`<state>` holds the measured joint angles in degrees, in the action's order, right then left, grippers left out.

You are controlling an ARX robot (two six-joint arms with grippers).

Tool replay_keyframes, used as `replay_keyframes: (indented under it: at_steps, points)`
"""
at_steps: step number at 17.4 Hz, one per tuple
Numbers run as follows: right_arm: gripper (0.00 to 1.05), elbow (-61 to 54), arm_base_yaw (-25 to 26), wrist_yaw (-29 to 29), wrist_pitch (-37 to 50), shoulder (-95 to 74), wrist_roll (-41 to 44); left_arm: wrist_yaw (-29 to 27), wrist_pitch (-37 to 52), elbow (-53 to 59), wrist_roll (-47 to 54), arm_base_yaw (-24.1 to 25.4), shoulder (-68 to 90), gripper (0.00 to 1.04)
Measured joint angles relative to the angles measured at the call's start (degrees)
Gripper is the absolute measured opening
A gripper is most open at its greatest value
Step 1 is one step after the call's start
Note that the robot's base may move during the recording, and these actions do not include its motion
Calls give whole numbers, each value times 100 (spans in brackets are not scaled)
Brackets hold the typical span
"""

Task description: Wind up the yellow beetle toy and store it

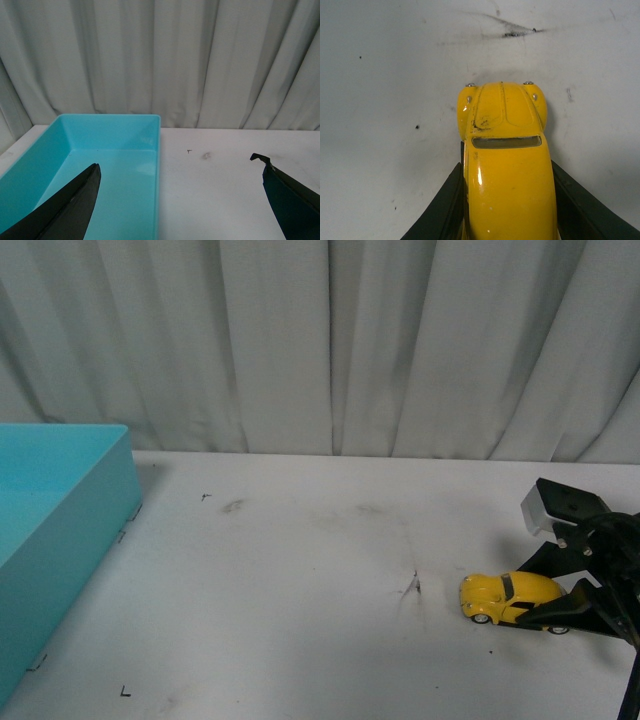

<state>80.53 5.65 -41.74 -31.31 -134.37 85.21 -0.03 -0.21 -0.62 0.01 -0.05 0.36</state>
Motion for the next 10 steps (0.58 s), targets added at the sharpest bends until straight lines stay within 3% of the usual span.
replay_keyframes:
  at_steps: [1, 5, 10]
  points:
    - [42, -92, 326, -35, -111, 13, 208, 0, 0, 0, 0, 0, 0, 98]
    - [42, -199, 756, -31, -286, 57, 614, 0, 0, 0, 0, 0, 0, 98]
    - [42, -636, 911, 203, -52, 328, 942, 0, 0, 0, 0, 0, 0, 98]
